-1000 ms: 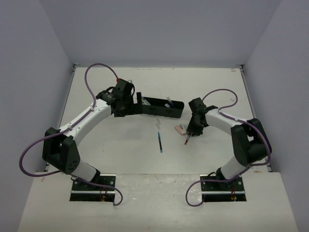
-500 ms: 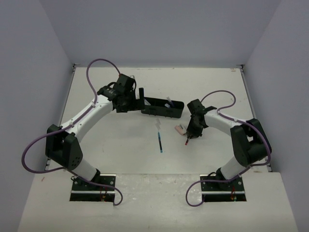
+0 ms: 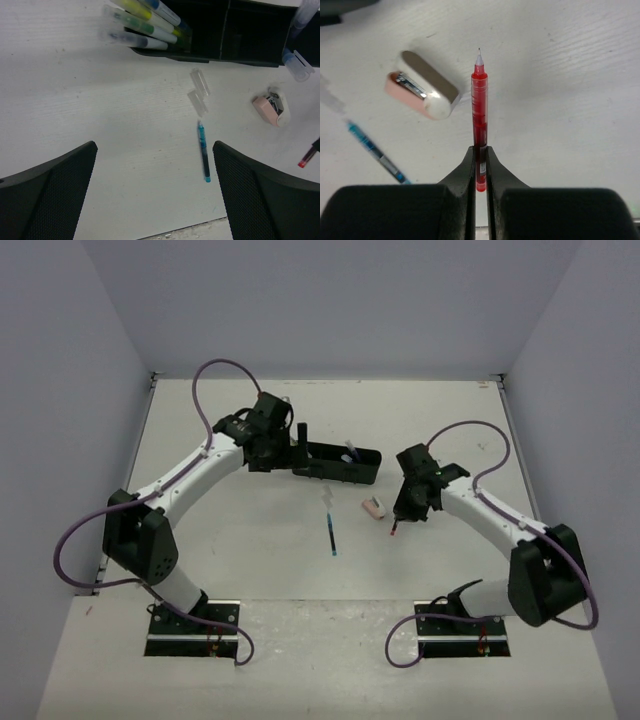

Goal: Sort the stationery into containers
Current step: Pick up the pen from the center of the board, then close the pen cap on the pen.

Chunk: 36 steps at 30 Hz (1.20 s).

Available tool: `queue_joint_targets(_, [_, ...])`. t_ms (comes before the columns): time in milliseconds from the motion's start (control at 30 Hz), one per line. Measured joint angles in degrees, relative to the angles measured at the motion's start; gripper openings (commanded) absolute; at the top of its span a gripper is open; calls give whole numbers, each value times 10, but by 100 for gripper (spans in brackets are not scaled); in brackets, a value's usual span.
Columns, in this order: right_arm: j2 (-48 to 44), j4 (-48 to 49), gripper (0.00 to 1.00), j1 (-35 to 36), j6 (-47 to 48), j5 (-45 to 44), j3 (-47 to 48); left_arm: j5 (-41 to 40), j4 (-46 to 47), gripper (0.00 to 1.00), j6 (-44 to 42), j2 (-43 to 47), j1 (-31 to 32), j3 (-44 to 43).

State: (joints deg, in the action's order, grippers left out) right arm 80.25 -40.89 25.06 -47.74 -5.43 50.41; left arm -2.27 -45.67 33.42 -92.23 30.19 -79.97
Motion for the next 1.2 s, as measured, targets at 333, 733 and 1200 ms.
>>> queue_joint_targets(333, [-189,-74,0,0,42,-26,104,-49,6,88,97,-60,103,-9])
queue_joint_targets(733, [-195,-74,0,0,118,20,116,-153,-26,37,301,-204,156,-102])
queue_joint_targets(1200, [-195,-53,0,0,163,46,109,-155,-76,37,348,-312,157,-161])
